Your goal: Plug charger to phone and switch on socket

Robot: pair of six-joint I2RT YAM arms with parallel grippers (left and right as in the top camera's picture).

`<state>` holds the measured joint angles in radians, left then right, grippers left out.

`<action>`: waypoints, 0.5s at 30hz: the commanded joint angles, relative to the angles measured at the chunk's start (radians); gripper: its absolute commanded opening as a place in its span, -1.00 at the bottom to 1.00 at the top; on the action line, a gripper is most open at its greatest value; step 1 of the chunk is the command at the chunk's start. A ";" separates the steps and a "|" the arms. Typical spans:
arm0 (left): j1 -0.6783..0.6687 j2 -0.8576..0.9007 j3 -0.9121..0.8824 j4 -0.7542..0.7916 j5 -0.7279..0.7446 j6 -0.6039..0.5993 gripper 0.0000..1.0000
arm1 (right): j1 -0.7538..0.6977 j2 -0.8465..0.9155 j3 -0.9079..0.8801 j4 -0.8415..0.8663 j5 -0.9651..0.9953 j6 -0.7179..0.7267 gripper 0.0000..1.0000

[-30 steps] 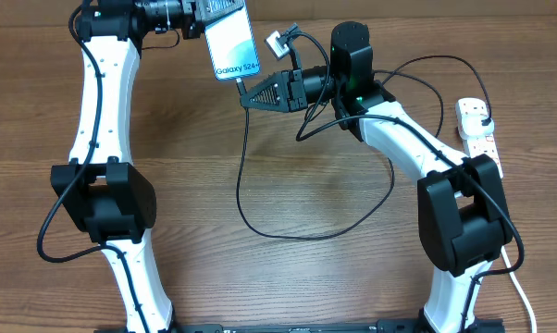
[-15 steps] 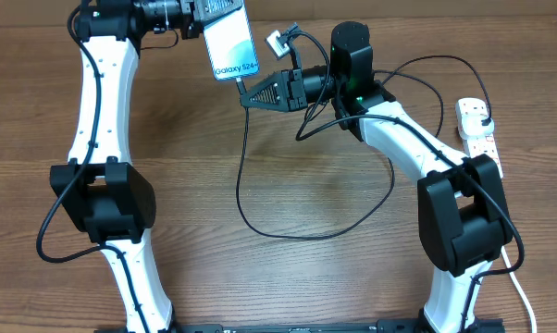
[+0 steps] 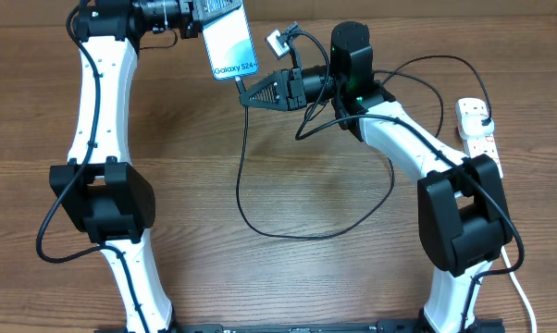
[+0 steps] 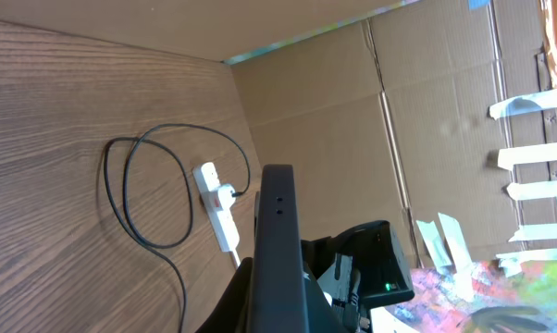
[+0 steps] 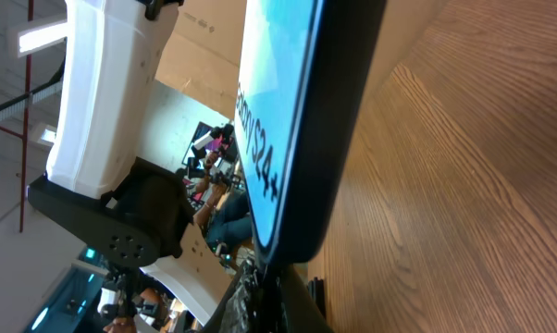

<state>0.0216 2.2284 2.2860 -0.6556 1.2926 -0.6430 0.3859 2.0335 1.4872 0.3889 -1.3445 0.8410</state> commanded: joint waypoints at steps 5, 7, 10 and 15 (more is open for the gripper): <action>-0.015 -0.031 0.021 0.002 0.038 0.008 -0.91 | -0.015 -0.040 0.019 0.006 0.102 0.060 -0.92; -0.016 -0.031 0.021 0.002 0.038 0.008 -0.91 | -0.015 -0.040 0.019 0.013 0.123 0.080 -0.92; -0.016 -0.031 0.021 0.002 0.039 0.008 -0.92 | -0.015 -0.040 0.019 0.055 0.124 0.108 -0.92; -0.016 -0.031 0.021 0.001 0.039 0.016 -0.91 | -0.015 -0.040 0.019 0.081 0.125 0.132 -0.92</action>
<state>0.0200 2.2284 2.2860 -0.6468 1.2671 -0.6437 0.3862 2.0335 1.4868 0.4503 -1.3182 0.9428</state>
